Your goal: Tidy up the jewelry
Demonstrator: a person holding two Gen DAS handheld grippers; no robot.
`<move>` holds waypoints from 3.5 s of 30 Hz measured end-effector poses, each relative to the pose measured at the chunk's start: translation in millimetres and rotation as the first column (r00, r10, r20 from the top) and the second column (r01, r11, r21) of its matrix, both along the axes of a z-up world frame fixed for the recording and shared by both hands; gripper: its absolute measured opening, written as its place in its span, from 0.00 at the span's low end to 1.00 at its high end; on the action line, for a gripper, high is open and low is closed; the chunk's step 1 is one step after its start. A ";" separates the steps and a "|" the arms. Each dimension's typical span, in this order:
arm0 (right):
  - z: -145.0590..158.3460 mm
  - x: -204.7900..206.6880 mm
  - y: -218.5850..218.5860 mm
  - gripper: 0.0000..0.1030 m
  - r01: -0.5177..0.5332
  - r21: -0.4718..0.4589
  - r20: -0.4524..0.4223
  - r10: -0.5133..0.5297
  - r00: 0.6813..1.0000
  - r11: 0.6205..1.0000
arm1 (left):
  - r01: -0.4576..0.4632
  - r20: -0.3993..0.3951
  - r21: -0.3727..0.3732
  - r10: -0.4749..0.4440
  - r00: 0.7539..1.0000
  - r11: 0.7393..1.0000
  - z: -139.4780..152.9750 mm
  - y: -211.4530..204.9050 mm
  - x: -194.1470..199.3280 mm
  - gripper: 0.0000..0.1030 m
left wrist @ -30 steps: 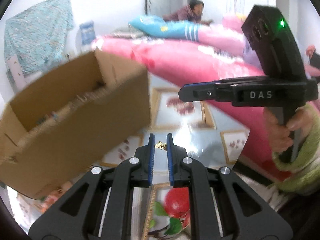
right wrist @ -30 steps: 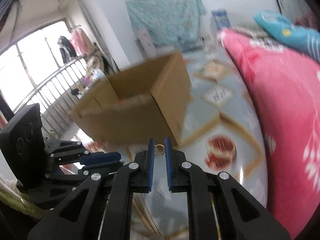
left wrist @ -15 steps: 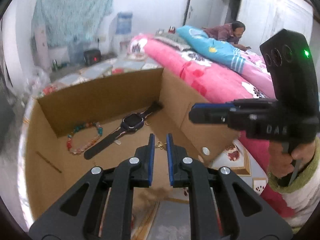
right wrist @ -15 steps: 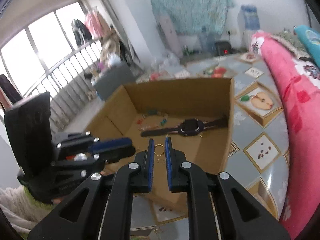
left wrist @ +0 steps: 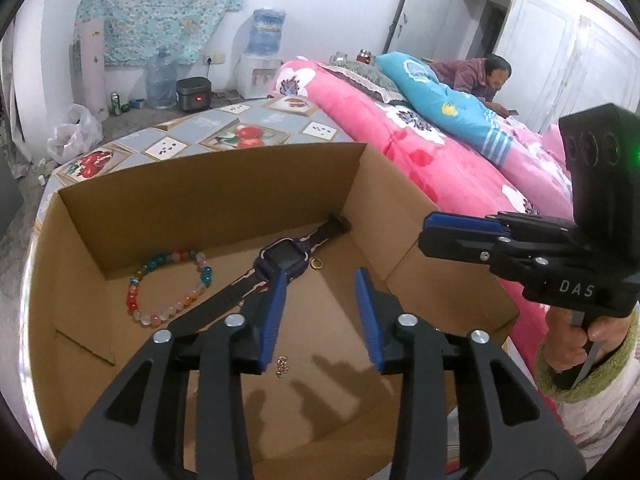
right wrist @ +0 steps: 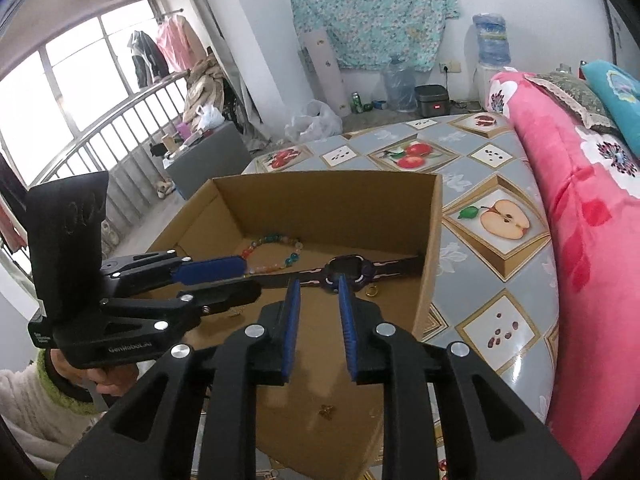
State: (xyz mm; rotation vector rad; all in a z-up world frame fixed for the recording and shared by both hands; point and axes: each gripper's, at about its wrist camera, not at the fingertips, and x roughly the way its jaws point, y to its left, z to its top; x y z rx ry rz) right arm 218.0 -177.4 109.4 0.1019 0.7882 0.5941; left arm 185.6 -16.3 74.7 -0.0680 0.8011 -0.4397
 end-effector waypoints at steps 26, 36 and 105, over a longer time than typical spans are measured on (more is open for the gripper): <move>-11.7 -170.0 -56.0 0.55 0.085 0.017 0.060 -0.086 0.994 0.996 | -0.018 -0.006 0.117 0.019 1.000 0.993 -29.7 7.1 -166.1 0.87; -81.1 -153.4 4.6 0.43 -0.094 -0.203 -0.076 0.080 0.994 0.975 | 0.036 -0.098 0.265 -0.011 0.995 0.964 -87.4 -26.1 -164.4 0.87; -87.5 -134.6 43.6 0.16 -0.124 -0.391 -0.176 0.058 0.983 0.912 | -0.049 -0.034 0.255 0.060 0.998 0.966 -102.1 -36.2 -172.2 0.92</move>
